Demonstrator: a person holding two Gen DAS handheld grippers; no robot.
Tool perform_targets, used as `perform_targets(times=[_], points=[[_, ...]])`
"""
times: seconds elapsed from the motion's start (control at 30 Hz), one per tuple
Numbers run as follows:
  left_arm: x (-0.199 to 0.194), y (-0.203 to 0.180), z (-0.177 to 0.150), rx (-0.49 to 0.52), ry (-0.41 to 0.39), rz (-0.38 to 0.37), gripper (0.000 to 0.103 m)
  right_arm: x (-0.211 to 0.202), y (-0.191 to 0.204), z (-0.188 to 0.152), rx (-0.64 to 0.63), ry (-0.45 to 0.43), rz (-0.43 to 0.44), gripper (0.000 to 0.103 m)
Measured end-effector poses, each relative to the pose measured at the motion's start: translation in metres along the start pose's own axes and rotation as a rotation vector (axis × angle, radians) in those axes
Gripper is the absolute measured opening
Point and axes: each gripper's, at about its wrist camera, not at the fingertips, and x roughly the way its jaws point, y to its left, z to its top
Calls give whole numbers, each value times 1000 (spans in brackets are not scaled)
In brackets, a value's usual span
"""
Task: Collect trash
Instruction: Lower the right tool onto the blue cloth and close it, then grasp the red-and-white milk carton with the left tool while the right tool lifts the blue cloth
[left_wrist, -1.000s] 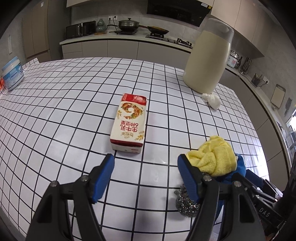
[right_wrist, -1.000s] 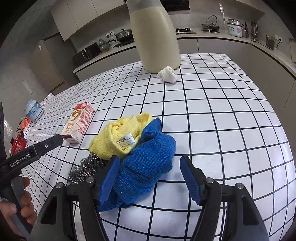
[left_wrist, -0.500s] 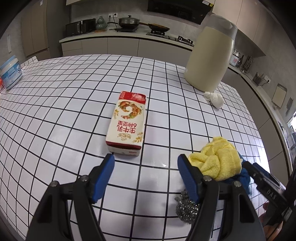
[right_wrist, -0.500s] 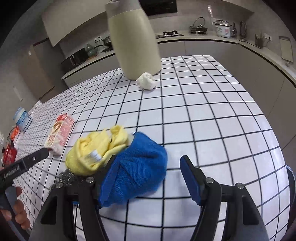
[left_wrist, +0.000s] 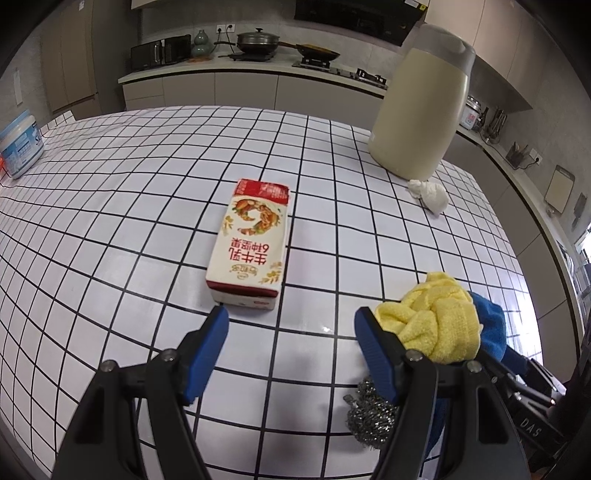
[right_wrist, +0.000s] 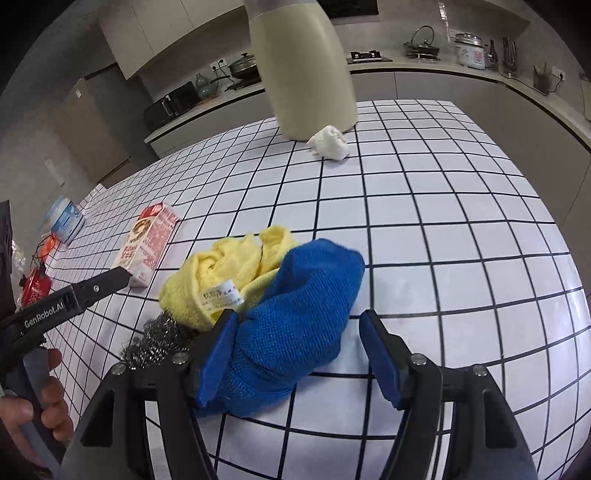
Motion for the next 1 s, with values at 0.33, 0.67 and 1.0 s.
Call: perform_targets(times=[0.33,0.67,1.0], points=[[-4,3,-6,1,-4,2,72,-2,12,-9,-35,-13,49,38],[3,0,9,6,-16,1,72,-14,-6,17,-10,-79,-9,38],[21,6,23,-7,-12,27,72,-2,-7,40,-15,-102,-16,38]])
